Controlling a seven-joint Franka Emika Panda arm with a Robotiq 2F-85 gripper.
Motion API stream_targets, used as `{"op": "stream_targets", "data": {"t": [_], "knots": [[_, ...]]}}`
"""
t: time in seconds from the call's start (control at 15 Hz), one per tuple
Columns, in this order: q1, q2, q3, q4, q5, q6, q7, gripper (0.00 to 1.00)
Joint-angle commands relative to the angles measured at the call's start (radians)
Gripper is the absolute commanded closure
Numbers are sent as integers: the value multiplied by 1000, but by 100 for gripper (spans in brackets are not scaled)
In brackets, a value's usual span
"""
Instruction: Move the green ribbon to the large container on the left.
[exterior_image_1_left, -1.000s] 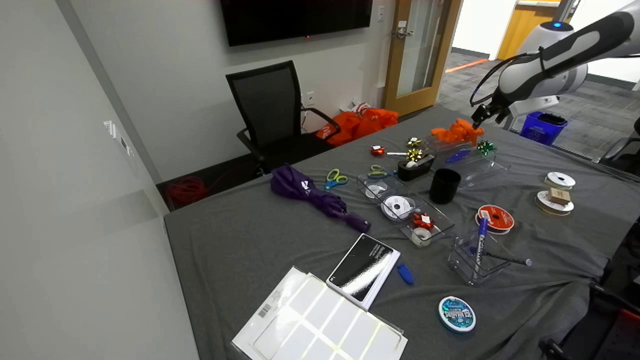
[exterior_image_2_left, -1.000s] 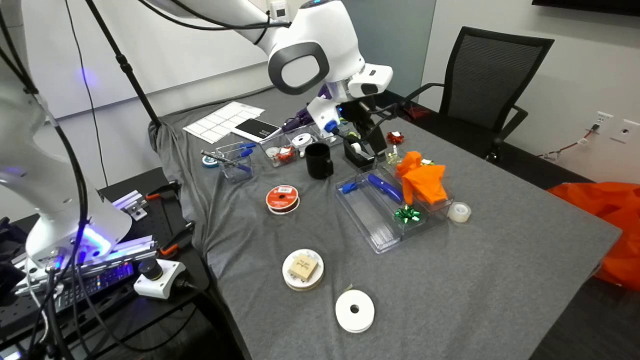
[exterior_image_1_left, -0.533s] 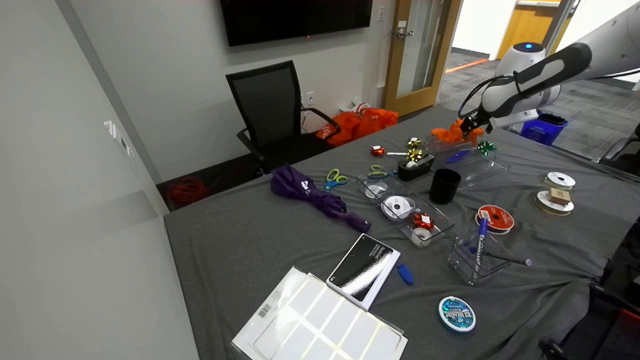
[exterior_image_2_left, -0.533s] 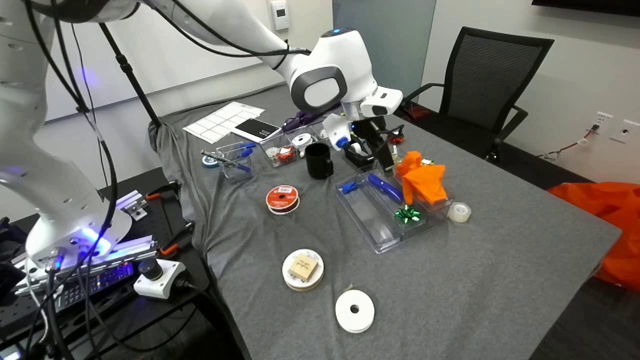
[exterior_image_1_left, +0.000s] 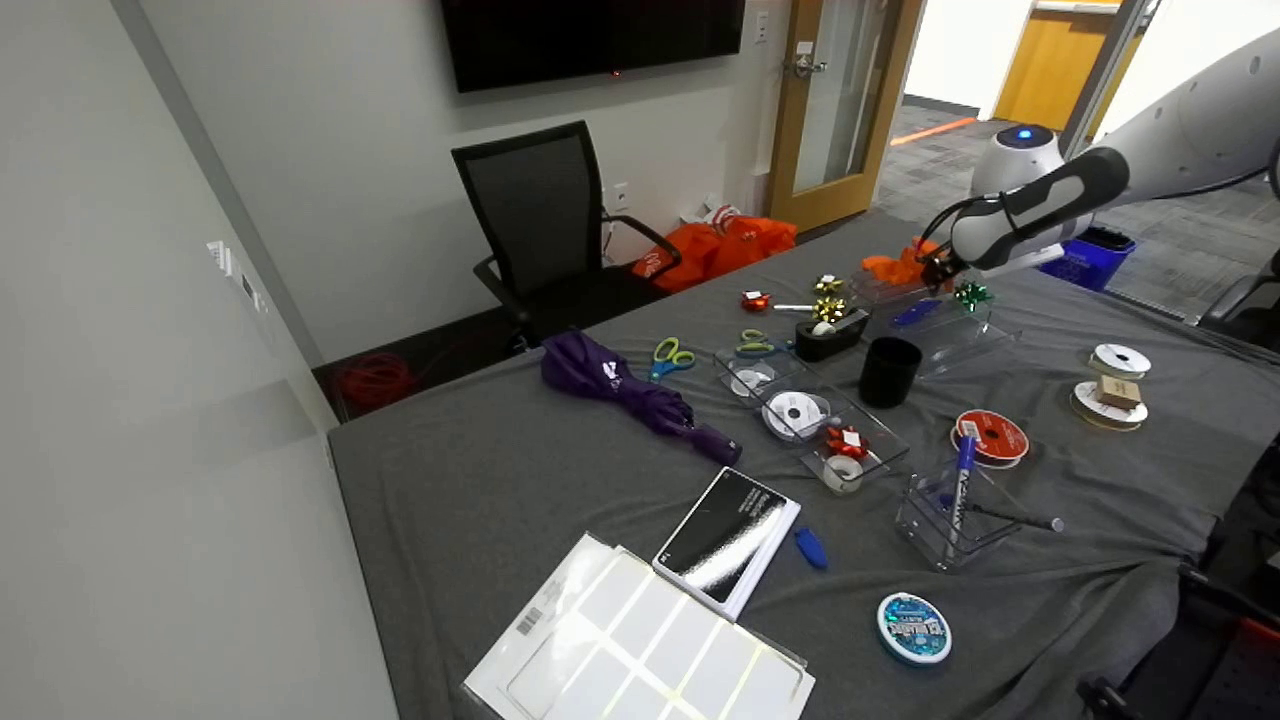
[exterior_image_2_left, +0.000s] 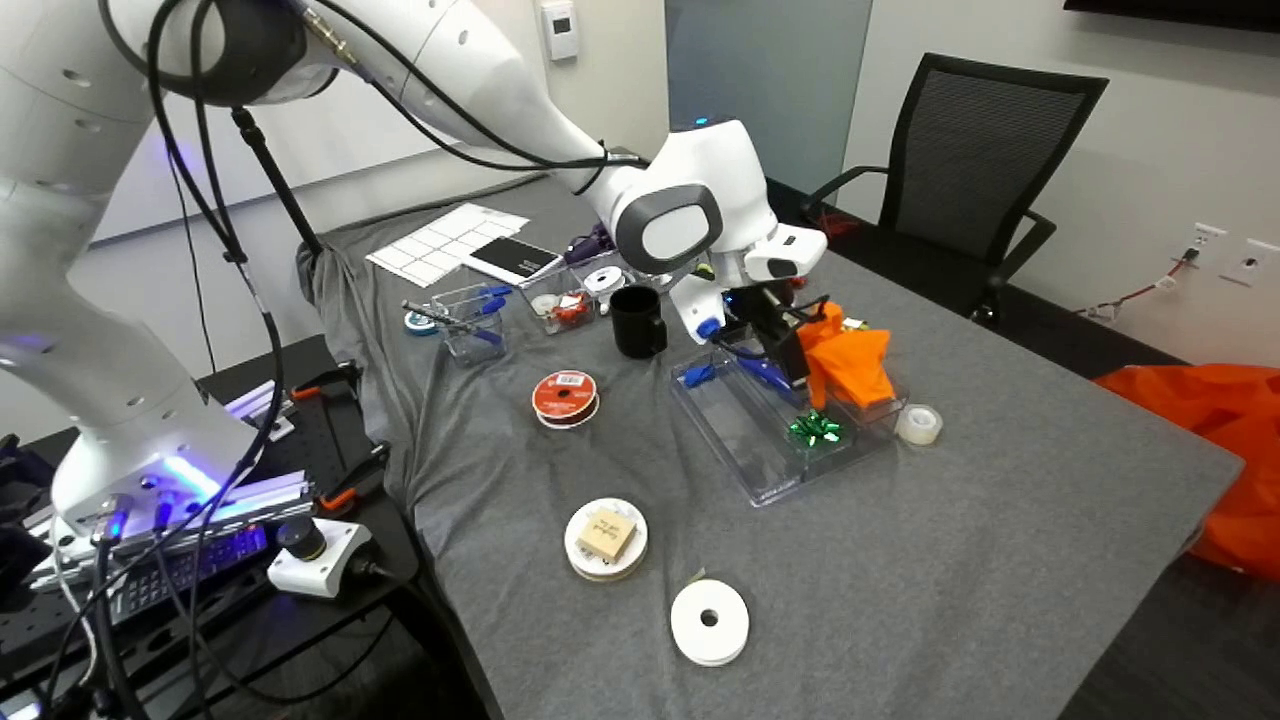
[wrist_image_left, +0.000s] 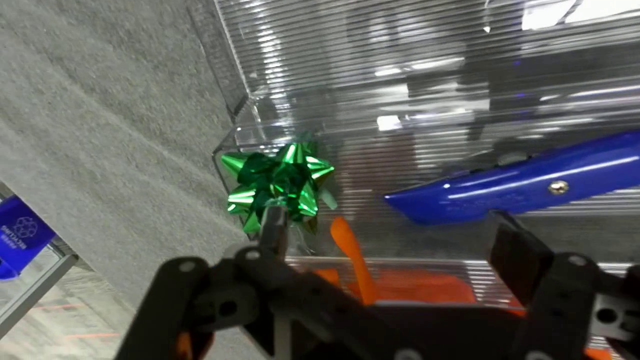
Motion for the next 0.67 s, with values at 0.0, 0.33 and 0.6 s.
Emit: {"op": "stream_targets", "data": {"t": [0.0, 0.33, 0.6], "knots": [[4, 81, -43, 82, -41, 6, 35, 0], [10, 143, -88, 144, -70, -2, 63, 0], [13, 171, -109, 178, -86, -8, 81, 0]]}}
